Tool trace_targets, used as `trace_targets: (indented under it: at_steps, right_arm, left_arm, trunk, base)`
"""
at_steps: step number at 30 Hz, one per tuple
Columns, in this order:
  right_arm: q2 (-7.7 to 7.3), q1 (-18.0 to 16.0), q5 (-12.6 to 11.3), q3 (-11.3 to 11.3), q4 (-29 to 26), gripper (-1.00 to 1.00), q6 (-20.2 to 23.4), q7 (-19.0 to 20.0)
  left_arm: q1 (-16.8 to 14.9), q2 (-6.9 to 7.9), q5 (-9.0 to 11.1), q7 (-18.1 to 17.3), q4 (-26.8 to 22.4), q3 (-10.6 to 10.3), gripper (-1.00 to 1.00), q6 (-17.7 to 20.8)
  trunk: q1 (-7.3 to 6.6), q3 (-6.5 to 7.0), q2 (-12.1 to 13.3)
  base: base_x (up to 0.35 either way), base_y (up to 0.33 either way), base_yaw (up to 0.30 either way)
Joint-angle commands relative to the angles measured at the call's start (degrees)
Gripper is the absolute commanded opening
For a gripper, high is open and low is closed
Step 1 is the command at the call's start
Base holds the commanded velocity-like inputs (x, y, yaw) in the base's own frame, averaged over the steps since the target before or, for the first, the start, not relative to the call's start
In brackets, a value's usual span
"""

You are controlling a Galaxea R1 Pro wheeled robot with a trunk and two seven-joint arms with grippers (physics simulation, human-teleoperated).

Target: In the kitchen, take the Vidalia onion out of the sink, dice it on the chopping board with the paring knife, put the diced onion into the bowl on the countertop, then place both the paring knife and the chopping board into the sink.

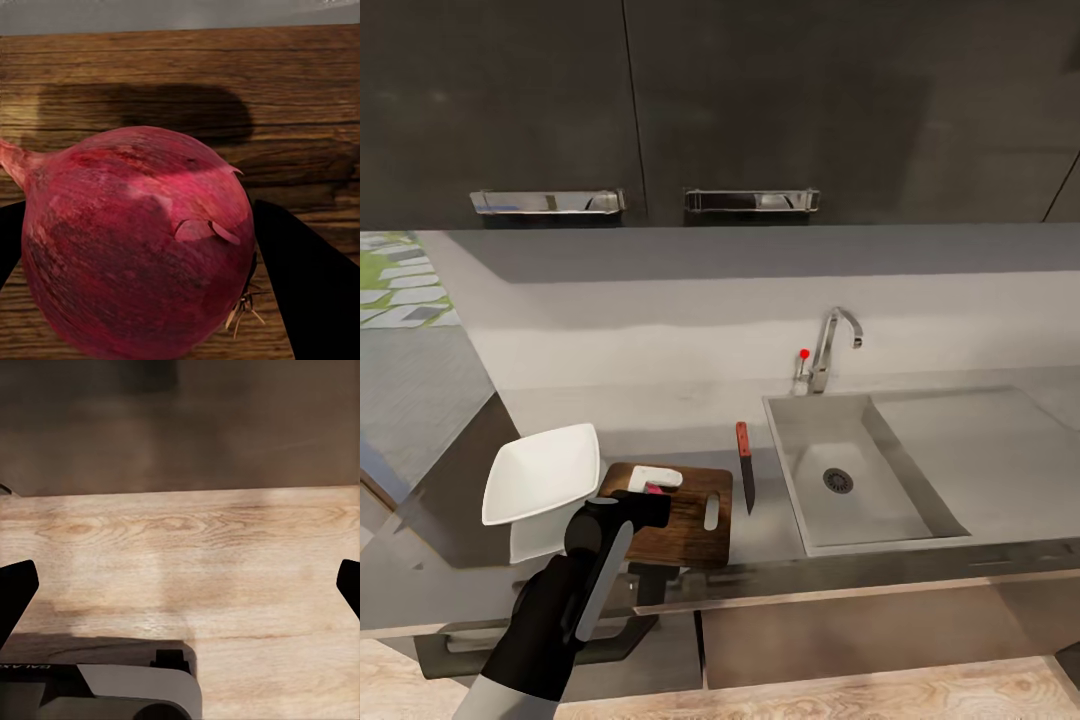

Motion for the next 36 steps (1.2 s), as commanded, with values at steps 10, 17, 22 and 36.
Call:
trace_targets:
  at_steps: [10, 17, 22, 36]
  right_arm:
    - [0.0, -0.04, 0.24, 0.0, 0.04, 1.0, -0.16, -0.22]
    - [0.0, -0.04, 0.24, 0.0, 0.04, 1.0, -0.16, -0.22]
    - [0.0, -0.04, 0.24, 0.0, 0.11, 1.0, -0.16, -0.22]
    - [0.0, -0.04, 0.24, 0.0, 0.13, 1.0, -0.16, -0.22]
  left_arm:
    - [-0.03, 0.0, 0.77, 0.49, 1.28, -0.01, -1.0, 0.17]
    - [-0.03, 0.0, 0.77, 0.49, 1.14, 0.04, 1.0, 0.19]
    - [-0.03, 0.0, 0.77, 0.49, 1.1, 0.04, 1.0, 0.17]
    - [-0.03, 0.0, 0.77, 0.49, 1.07, 0.13, 1.0, 0.17]
  trunk:
    - [0.03, -0.13, -0.07]
    - [0.03, -0.13, -0.07]
    - [0.03, -0.13, -0.07]
    - [0.03, -0.11, -0.07]
  base:
    - [0.0, 0.0, 0.0]
    - [0.0, 0.0, 0.0]
    - [0.0, 0.0, 0.0]
    - [0.0, 0.0, 0.0]
